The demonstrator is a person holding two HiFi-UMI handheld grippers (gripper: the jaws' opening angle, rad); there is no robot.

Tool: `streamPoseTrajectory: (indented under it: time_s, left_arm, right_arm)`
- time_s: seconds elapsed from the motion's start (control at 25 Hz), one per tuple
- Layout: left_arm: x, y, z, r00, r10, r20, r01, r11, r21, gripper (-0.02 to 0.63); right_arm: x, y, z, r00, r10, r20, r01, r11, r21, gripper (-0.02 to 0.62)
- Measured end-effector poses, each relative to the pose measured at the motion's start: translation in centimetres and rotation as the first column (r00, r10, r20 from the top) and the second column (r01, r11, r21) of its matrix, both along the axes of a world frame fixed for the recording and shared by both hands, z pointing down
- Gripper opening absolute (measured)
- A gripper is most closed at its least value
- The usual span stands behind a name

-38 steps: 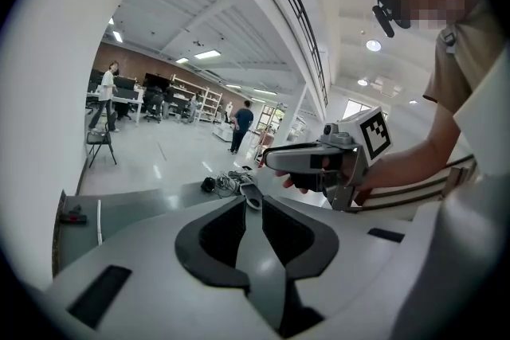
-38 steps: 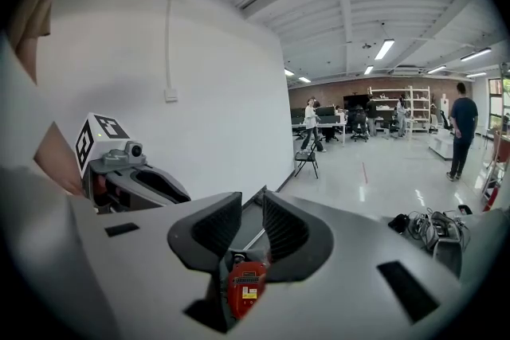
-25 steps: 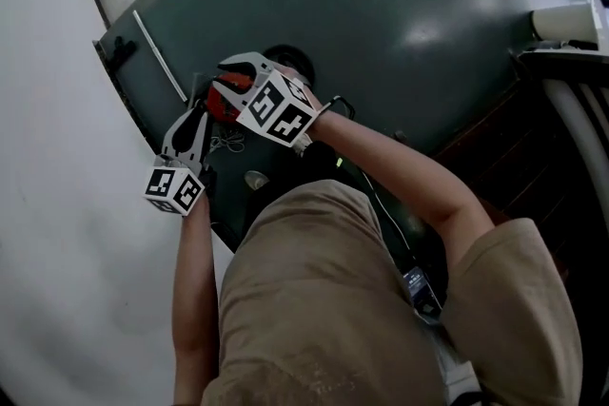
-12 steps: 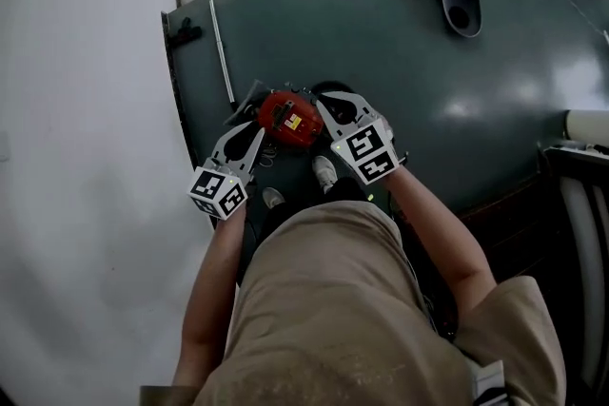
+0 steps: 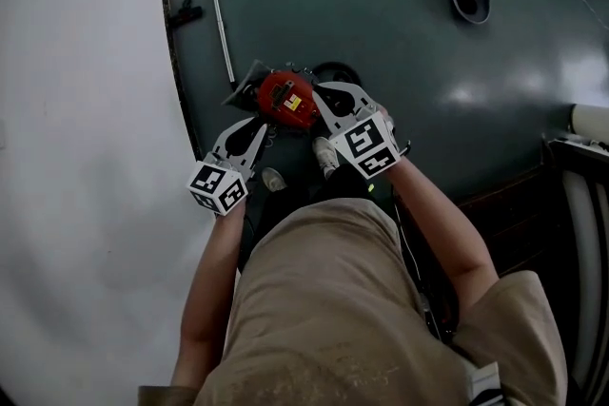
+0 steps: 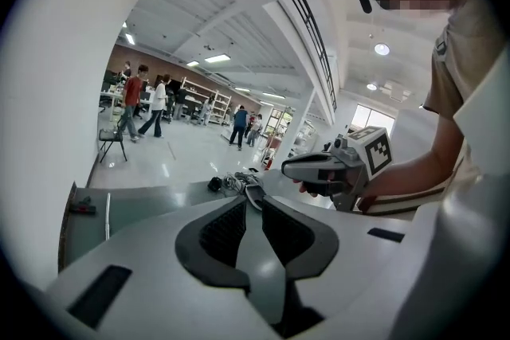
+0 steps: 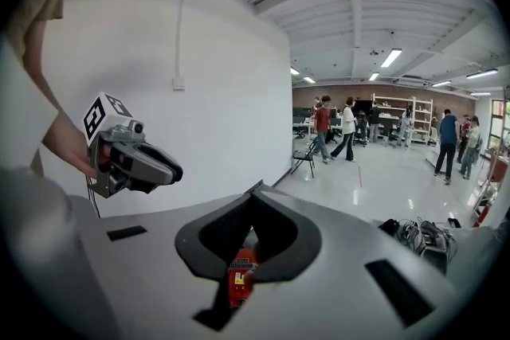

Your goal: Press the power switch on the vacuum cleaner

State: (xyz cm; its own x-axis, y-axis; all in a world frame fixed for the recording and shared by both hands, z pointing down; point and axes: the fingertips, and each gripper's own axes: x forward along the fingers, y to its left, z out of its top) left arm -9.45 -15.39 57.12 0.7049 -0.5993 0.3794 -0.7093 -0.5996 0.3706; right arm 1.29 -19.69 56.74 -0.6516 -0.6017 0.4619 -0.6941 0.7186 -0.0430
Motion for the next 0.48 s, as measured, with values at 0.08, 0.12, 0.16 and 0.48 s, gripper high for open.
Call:
streamPoseTrajectory:
  time_s: [0.08,0.12,0.16,0.48]
  left_arm:
    - [0.9,0.6,0.6,1.0,0.009,0.011,-0.008,1.0,-0.023,0.052]
    - [1.4,0.9,0.8,1.0,0.011,0.016,-0.011,0.999,-0.034,0.052]
    - [1.8,1.1,0.9,1.0,0.014,0.02,-0.013,0.999,-0.043,0.052]
    - [4.7,4.6,1.6,0.997,0.075,0.021,-0.073,0.994,-0.081,0.052]
  right_arm:
    - [0.5,0.6,0.7,1.0,-0.006,0.005,0.006,1.0,-0.015,0.011]
    - [0.8,0.9,1.1,1.0,-0.01,0.007,0.01,1.0,-0.024,0.011]
    - [1.0,1.2,1.4,1.0,-0.014,0.007,0.014,0.999,-0.033,0.011]
    - [1.8,4.3,3.1,0.998,-0.058,-0.021,0.056,0.997,-0.059,0.011]
